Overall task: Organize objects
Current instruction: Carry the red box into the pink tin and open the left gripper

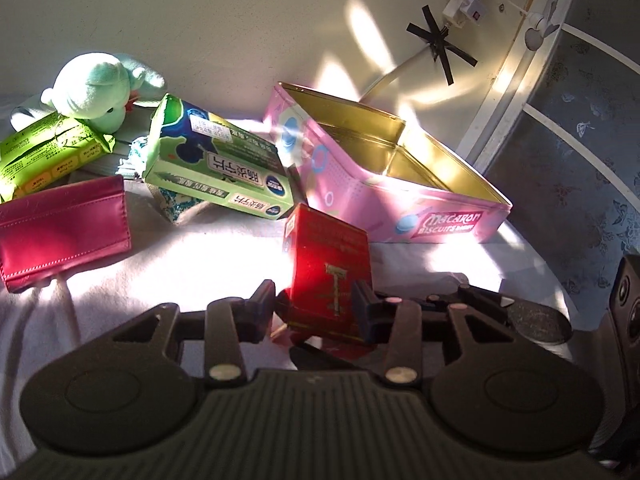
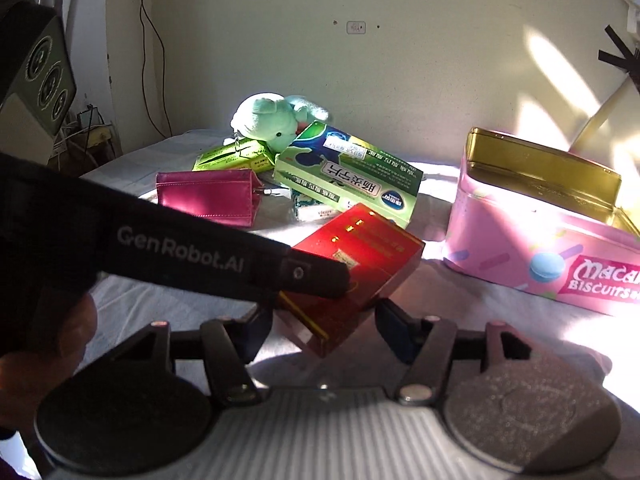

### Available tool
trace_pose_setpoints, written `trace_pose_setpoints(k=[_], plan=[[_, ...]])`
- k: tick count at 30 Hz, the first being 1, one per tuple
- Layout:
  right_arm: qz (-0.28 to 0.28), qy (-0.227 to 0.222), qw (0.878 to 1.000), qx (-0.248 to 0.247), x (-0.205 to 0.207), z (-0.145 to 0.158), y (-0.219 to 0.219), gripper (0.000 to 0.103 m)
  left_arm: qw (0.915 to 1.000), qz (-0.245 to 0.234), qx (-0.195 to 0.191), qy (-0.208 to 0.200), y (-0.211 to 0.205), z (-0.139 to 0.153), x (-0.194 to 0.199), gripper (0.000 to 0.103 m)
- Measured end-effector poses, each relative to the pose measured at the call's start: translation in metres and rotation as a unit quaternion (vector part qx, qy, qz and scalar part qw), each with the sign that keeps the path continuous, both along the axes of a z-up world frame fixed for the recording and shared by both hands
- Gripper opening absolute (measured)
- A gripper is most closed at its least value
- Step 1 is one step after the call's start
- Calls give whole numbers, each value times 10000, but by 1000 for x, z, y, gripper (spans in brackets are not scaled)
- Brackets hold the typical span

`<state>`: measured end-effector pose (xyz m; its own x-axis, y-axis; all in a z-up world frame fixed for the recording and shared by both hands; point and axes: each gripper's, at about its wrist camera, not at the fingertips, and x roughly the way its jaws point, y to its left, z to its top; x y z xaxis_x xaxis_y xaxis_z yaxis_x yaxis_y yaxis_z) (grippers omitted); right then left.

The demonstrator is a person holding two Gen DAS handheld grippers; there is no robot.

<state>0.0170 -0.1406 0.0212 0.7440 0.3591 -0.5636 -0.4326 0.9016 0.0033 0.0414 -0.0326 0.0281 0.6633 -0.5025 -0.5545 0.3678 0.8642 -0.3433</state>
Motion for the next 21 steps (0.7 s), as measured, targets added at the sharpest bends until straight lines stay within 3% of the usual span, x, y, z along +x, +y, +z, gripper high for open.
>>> trace_pose_setpoints(k=[5, 8, 15, 21], plan=[[-356, -1019, 9942, -20, -6, 34, -36, 58, 9955, -396, -23, -862, -51, 48, 21, 44], [-815, -1390, 9869, -89, 14, 53, -73, 58, 9925, -623, -61, -1054, -100, 58, 52, 44], [-1482, -926, 9845, 155, 72, 57, -173, 58, 9917, -951, 12, -863, -193, 49, 105, 44], [-1814, -670, 9811, -63, 101, 31, -214, 62, 9930, -1035, 207, -523, -242, 24, 137, 44]])
